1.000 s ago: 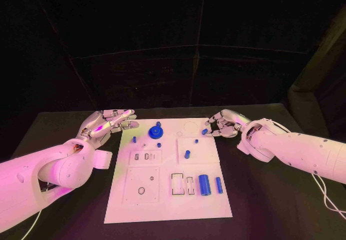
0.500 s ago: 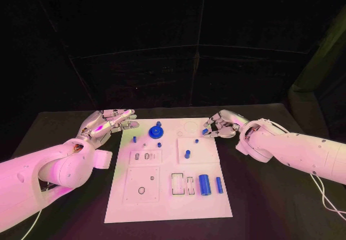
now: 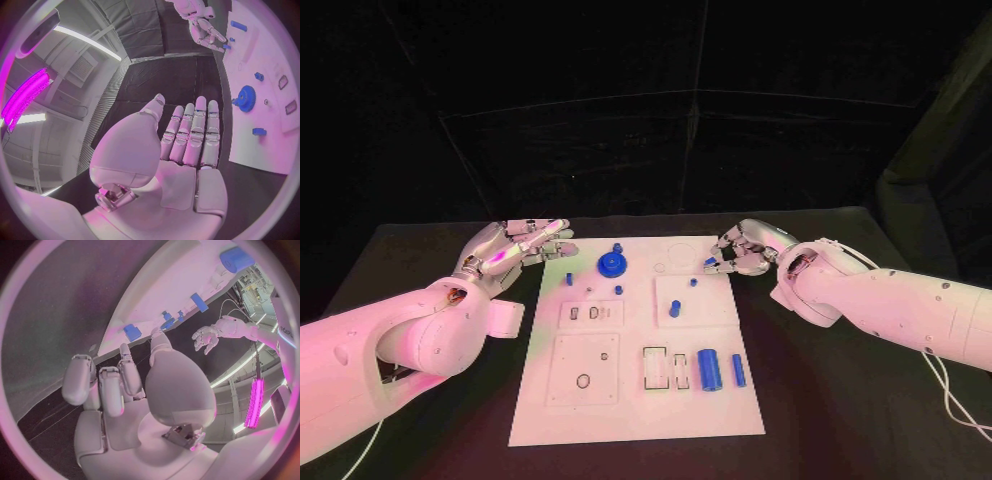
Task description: Assemble the parts on the task board
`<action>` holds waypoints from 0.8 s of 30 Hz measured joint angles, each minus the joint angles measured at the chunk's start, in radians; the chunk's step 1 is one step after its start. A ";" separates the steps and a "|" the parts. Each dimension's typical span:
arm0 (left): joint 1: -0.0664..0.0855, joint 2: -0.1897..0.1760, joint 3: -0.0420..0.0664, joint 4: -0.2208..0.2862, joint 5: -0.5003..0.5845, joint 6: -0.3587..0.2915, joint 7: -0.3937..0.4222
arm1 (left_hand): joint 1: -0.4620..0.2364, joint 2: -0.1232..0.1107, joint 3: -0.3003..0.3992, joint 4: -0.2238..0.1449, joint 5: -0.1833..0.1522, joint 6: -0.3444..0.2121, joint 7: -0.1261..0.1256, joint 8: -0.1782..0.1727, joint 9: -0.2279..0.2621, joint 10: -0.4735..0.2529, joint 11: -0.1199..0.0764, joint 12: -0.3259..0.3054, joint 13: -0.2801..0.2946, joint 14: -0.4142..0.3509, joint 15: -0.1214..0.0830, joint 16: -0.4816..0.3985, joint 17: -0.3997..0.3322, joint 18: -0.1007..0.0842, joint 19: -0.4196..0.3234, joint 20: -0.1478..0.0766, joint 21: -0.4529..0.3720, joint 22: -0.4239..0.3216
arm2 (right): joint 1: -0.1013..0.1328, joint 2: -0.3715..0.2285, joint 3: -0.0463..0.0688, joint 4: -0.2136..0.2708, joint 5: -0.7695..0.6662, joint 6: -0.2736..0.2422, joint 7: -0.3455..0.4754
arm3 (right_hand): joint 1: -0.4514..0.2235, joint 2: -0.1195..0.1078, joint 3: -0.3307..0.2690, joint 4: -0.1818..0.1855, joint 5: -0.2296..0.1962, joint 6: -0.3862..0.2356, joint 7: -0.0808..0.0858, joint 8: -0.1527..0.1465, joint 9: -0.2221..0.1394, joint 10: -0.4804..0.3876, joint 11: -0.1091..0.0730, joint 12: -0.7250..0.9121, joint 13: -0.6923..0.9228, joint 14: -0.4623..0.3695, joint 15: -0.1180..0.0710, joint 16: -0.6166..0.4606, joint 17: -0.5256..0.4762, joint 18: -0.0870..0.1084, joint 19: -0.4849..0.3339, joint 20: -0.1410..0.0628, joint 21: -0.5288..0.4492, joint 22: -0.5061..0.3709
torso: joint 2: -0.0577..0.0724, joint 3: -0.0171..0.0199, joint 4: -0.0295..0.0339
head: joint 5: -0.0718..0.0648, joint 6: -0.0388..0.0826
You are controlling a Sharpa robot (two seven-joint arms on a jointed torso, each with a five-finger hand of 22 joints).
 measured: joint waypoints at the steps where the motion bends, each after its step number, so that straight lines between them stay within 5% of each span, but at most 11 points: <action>1: 0.000 0.000 0.000 0.000 0.000 0.000 0.000 | 0.000 0.000 0.000 0.000 0.000 0.000 0.000 0.000 0.000 0.000 0.000 0.000 0.000 0.000 0.000 0.000 0.000 0.000 0.000 0.000 0.000 0.000 | 0.000 0.000 0.000 0.002 -0.006 -0.003 -0.008 | -0.004 0.004 -0.004 0.004 0.000 0.009 -0.001 0.006 0.002 0.004 -0.004 0.000 0.000 0.002 -0.002 0.000 0.000 0.000 0.000 0.000 0.000 0.002 | 0.000 0.0000 0.0000 | 0.000 0.000; 13: 0.000 0.000 0.000 0.000 0.000 0.003 -0.003 | 0.000 0.000 0.003 -0.003 0.000 0.000 0.000 0.000 0.000 0.000 0.000 0.000 0.000 0.004 0.004 0.000 0.000 0.000 0.000 0.000 -0.004 0.000 | -0.002 0.001 0.000 0.016 -0.091 -0.030 -0.114 | -0.011 0.011 -0.037 0.037 0.038 0.071 -0.032 0.072 0.019 0.014 -0.029 0.005 0.000 0.002 -0.023 0.000 0.000 0.000 0.018 -0.018 0.010 0.019 | -0.001 -0.0004 0.0000 | 0.000 -0.002; 24: 0.000 -0.002 0.000 0.000 0.000 0.005 -0.004 | 0.000 0.000 0.003 -0.003 0.000 0.000 0.000 0.000 0.000 0.000 0.000 0.000 0.000 0.004 0.004 0.000 0.000 0.000 0.000 0.000 -0.004 0.000 | -0.011 0.004 0.000 0.032 -0.131 -0.024 -0.144 | -0.010 0.011 -0.044 0.044 0.038 0.074 -0.035 0.084 0.024 0.010 -0.033 0.005 0.000 0.000 -0.028 0.000 0.000 0.000 0.014 -0.021 0.010 0.020 | -0.001 -0.0007 0.0001 | 0.002 -0.003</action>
